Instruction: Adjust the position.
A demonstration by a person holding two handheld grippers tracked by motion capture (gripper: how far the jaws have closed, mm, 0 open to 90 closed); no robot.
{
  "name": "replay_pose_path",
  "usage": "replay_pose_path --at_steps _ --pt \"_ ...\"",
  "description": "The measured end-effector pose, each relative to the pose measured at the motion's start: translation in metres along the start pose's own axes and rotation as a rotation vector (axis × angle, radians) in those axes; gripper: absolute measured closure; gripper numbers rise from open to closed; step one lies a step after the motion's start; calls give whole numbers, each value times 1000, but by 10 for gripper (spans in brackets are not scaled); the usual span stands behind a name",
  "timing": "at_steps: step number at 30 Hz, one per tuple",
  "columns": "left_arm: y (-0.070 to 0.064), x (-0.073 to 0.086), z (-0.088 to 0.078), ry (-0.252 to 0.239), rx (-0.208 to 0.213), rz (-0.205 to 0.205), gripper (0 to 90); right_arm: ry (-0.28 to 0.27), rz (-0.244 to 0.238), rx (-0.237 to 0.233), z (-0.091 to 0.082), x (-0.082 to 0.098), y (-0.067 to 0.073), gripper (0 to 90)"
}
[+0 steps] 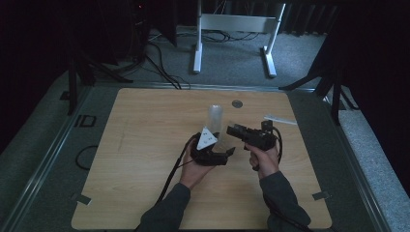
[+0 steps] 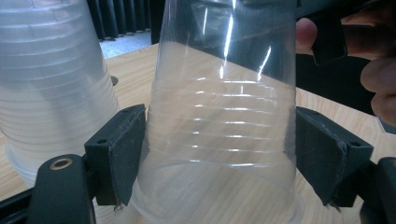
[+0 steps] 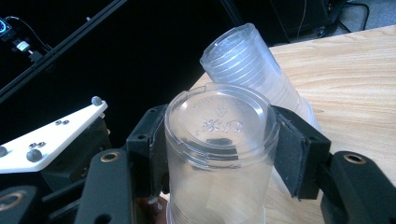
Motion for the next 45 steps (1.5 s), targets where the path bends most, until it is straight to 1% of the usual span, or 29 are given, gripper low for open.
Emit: replay_pose_path --at_steps 9,12,16,18,21,34,41,42,45 --pt "0 0 0 4 -1 -2 246 2 2 -2 0 0 -1 412" --pt "0 0 0 5 -6 -3 268 3 1 0 0 0 -1 412" --pt "0 1 0 9 -8 -2 268 4 2 2 0 0 -1 412" --pt "-1 1 1 13 -13 9 260 3 2 1 1 0 -1 413" --pt "-2 2 1 15 -16 14 250 1 6 -6 1 0 -1 413" --pt "-2 1 1 19 -14 17 275 4 0 -10 1 0 -1 408" --pt "-2 1 0 19 -7 21 276 8 0 -9 0 0 -2 376" --pt "-2 1 0 19 -3 21 276 9 -10 -3 0 -1 -2 355" --pt "-1 0 -1 18 -3 23 276 11 -14 -3 0 -1 -2 333"
Point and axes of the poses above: each handheld gripper's, and its own axes: z roughly forward along the jaws, x roughly out of its underside, y roughly to its left, the point moved 1 cm from there along z, roughly forward along the jaws, and after that the axes turned 2 degrees about -x, right-handed, at the moved point
